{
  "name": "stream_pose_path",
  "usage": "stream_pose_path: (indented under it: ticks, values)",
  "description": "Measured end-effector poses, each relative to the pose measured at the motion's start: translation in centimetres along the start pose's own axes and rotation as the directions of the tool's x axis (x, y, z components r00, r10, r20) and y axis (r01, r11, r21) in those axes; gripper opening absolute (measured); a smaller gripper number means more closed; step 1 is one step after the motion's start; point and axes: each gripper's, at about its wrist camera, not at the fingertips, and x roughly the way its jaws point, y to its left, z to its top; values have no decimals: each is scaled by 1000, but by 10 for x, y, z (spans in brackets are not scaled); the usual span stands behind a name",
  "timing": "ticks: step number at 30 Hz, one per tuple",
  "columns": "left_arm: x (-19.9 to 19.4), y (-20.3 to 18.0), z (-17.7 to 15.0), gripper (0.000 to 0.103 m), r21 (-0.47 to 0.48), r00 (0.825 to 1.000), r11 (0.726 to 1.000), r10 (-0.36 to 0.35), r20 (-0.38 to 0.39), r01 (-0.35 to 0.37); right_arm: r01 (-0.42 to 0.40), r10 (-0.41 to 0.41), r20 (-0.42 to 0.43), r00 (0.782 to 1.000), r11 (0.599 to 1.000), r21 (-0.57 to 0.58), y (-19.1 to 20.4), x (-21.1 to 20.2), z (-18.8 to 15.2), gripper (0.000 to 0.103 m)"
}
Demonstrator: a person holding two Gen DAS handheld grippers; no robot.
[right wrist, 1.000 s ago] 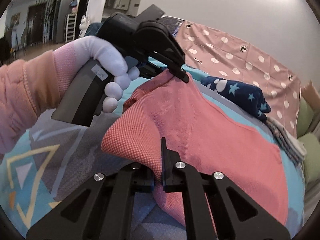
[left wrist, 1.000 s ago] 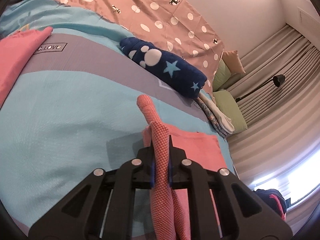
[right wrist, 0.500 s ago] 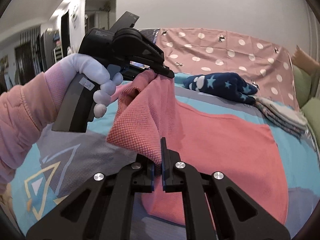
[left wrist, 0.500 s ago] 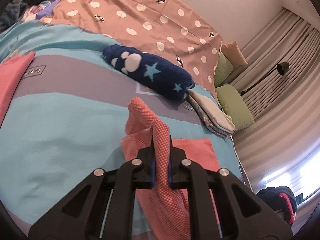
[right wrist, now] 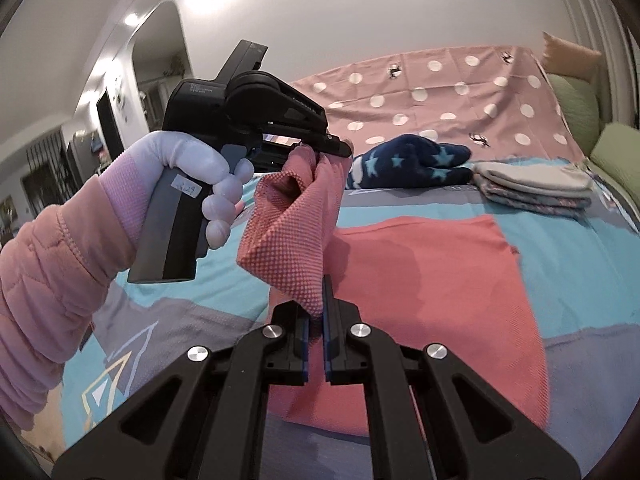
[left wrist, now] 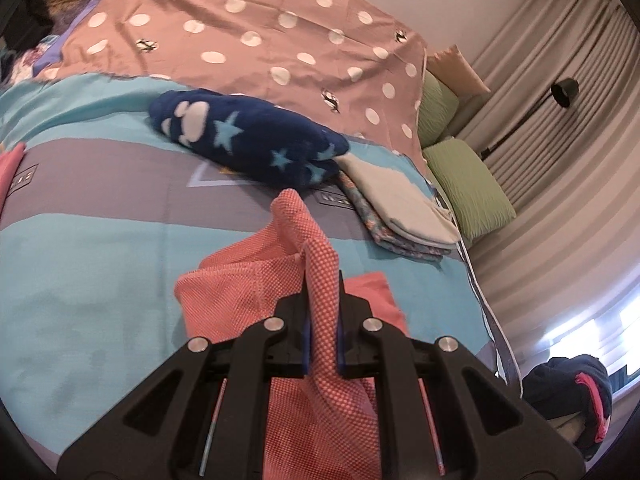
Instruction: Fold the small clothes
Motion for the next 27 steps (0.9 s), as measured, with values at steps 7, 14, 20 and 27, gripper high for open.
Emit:
stream_pose_path:
  ticks: [7, 14, 20, 27]
  values:
    - [35, -50, -4, 8, 70, 999, 998, 3, -53, 1, 28, -29, 14, 999, 997, 76, -32, -19, -5, 5]
    - [75, -89, -20, 8, 150, 992, 989, 33, -122, -14, 40, -39, -7, 999, 988, 148, -58, -29, -18, 5]
    - [108, -115, -35, 8, 211, 982, 976, 87, -166, -51, 52, -47, -30, 998, 980, 193, -76, -32, -26, 5]
    - [145, -134, -51, 8, 279, 963, 953, 178, -203, -117, 56, -38, -77, 996, 966, 252, -94, -30, -40, 5]
